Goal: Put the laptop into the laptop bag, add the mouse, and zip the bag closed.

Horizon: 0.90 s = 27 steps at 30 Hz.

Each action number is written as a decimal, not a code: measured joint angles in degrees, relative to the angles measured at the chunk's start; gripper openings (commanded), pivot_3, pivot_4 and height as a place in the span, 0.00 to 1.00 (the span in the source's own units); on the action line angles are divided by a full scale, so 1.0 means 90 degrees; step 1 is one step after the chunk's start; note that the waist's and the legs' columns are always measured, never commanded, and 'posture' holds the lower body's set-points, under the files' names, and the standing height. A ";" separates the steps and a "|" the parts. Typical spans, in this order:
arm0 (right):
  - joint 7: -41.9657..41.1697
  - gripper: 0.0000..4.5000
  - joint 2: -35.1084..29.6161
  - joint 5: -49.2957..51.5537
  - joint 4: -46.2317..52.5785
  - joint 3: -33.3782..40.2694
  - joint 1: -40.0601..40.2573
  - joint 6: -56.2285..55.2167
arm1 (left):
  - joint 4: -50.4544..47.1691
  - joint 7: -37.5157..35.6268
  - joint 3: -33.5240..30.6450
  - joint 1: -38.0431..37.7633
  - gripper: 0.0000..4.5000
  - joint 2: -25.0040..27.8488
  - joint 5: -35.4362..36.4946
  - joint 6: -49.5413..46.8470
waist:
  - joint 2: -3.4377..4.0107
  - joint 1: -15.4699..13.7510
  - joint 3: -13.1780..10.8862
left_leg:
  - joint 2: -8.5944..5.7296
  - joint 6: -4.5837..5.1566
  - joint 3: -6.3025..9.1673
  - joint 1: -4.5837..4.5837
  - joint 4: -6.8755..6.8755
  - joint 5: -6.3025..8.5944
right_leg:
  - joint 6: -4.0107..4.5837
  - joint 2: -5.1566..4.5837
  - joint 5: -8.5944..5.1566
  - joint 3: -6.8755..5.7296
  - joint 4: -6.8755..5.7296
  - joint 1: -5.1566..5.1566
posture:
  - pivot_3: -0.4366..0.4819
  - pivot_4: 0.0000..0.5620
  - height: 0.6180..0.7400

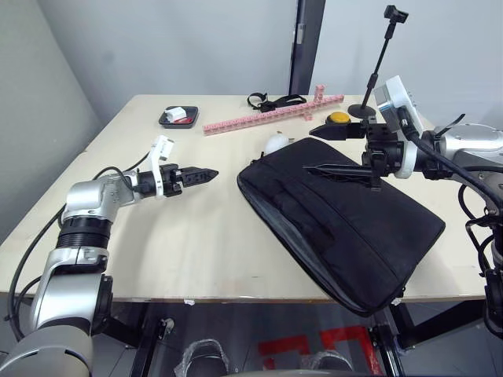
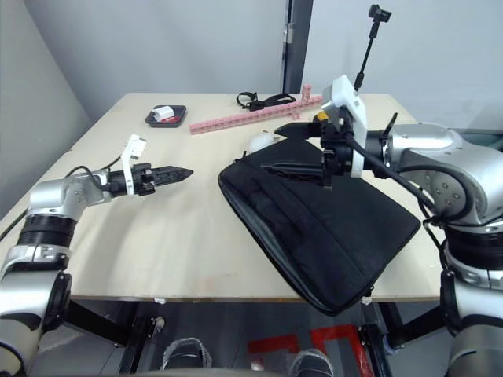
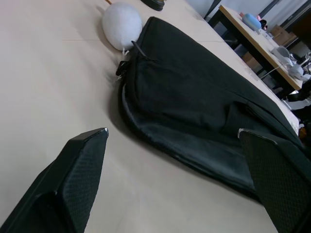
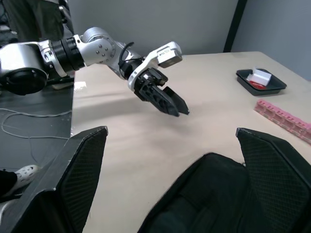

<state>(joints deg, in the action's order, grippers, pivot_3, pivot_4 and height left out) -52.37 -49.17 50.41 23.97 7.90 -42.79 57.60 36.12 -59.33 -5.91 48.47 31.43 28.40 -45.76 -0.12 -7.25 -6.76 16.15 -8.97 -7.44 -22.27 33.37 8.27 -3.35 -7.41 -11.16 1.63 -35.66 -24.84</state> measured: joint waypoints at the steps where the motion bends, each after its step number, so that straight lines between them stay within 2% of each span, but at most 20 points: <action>1: 0.0044 0.99 0.0001 -0.0022 0.0052 -0.0031 0.0046 0.0000 | 0.0325 0.0042 0.0052 0.0161 1.00 -0.0186 -0.0092 0.0175 | 0.0000 -0.0012 0.0000 | 0.0000 0.0000 0.0000 -0.0004 0.0002 0.0000 | -0.0002 0.0000 0.0001 0.0001 0.0002 -0.0001 | 0.48 0.27 1.00; 6: 0.0170 0.99 -0.0029 -0.0051 0.0134 -0.0118 0.0062 -0.0001 | 0.1814 0.0204 0.0064 0.0767 1.00 -0.0752 -0.0519 0.0936 | -0.0001 0.0011 -0.0001 | -0.0001 0.0000 -0.0001 -0.0009 -0.0006 0.0000 | -0.0010 0.0000 0.0006 0.0000 0.0013 -0.0001 | 0.48 0.27 1.00; 11: 0.0243 0.99 -0.0192 -0.0086 0.0162 -0.0121 0.0065 0.0001 | 0.2857 0.0294 0.0046 0.1073 1.00 -0.1119 -0.0901 0.1722 | -0.0003 -0.0008 -0.0002 | -0.0002 0.0000 0.0001 -0.0010 -0.0006 0.0000 | -0.0014 -0.0001 0.0008 -0.0001 0.0020 0.0000 | 0.48 0.27 1.00; 17: 0.0425 0.99 -0.0259 -0.0001 0.0422 -0.0109 0.0170 0.0073 | 0.3574 0.0603 -0.0096 0.1340 1.00 -0.1387 -0.1093 0.2302 | -0.0004 -0.0059 -0.0003 | -0.0002 -0.0001 0.0002 -0.0010 -0.0005 0.0000 | -0.0018 -0.0001 0.0010 -0.0001 0.0023 0.0000 | 0.48 0.27 1.00; 26: 0.0568 0.99 -0.0451 0.0108 0.0445 -0.0108 0.0208 0.0171 | 0.3948 0.0649 -0.0252 0.1469 1.00 -0.1702 -0.1359 0.2700 | -0.0005 -0.0126 -0.0004 | -0.0002 -0.0001 0.0003 -0.0010 -0.0005 0.0001 | -0.0023 -0.0002 0.0013 -0.0001 0.0028 0.0001 | 0.48 0.27 1.00; 27: 0.0573 1.00 -0.0451 0.0109 0.0445 -0.0110 0.0208 0.0171 | 0.3963 0.0640 -0.0278 0.1490 0.88 -0.1741 -0.1380 0.2707 | -0.0005 -0.0128 -0.0004 | -0.0002 -0.0002 0.0003 -0.0010 -0.0005 0.0001 | -0.0024 -0.0002 0.0013 -0.0001 0.0028 0.0001 | 0.48 0.27 1.00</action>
<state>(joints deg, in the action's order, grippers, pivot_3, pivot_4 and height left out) -47.21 -53.23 51.39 27.97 6.90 -40.91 59.15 71.79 -53.56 -8.41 61.88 15.77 15.98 -21.40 -0.16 -8.40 -6.79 16.13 -8.98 -7.41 -22.36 33.32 8.28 -3.56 -7.43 -11.04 1.62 -35.41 -24.83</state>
